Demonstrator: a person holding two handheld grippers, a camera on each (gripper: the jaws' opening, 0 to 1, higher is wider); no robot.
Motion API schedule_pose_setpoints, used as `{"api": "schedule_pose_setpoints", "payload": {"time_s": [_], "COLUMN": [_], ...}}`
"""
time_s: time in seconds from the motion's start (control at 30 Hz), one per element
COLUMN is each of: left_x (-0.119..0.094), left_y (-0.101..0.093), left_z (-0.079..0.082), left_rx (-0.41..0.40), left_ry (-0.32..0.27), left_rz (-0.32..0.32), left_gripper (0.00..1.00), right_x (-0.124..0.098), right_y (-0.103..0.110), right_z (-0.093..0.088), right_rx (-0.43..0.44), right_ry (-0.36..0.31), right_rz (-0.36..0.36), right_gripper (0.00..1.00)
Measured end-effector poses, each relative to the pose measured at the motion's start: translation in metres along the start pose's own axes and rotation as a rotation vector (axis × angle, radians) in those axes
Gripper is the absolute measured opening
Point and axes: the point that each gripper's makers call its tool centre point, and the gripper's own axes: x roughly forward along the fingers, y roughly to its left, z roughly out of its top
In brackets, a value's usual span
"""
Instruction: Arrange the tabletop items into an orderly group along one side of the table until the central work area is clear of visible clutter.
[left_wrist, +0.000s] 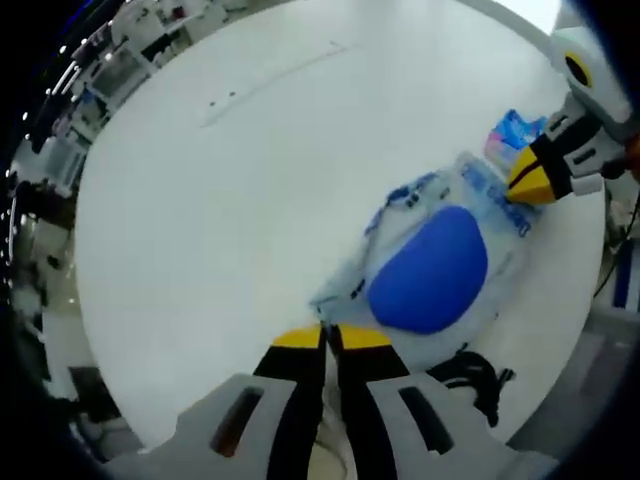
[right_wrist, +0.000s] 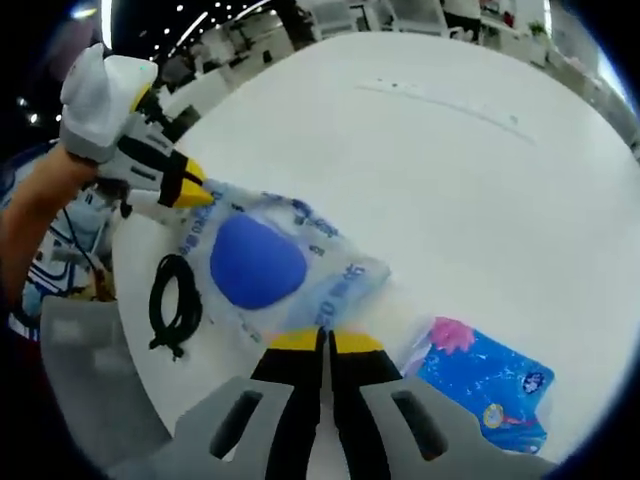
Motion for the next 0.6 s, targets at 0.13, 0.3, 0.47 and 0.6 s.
{"api": "schedule_pose_setpoints", "payload": {"time_s": [0.13,0.3,0.47,0.6], "left_x": [0.0002,0.0023,0.0025,0.0020], "left_y": [0.0013,0.0022,0.0019,0.0046], "left_z": [-0.0009,-0.0002,-0.0002,-0.0008], "left_rx": [0.000,0.005,0.013,0.016], "left_ry": [-0.001,-0.002,0.001,0.000], "left_rz": [0.005,0.003,0.009,0.015], "left_gripper": [0.01,0.02,0.03,0.08], "right_x": [0.0002,-0.0009,-0.0013,-0.0013], "right_y": [-0.0003,-0.0024,-0.0018,-0.0026], "right_z": [-0.0001,-0.0004,-0.0004,-0.0006], "right_rx": [0.000,0.013,0.010,0.012], "right_ry": [0.004,0.001,0.002,0.002], "right_rz": [-0.003,-0.008,-0.009,-0.012], "right_gripper": [0.03,0.03,0.03,0.03]}}
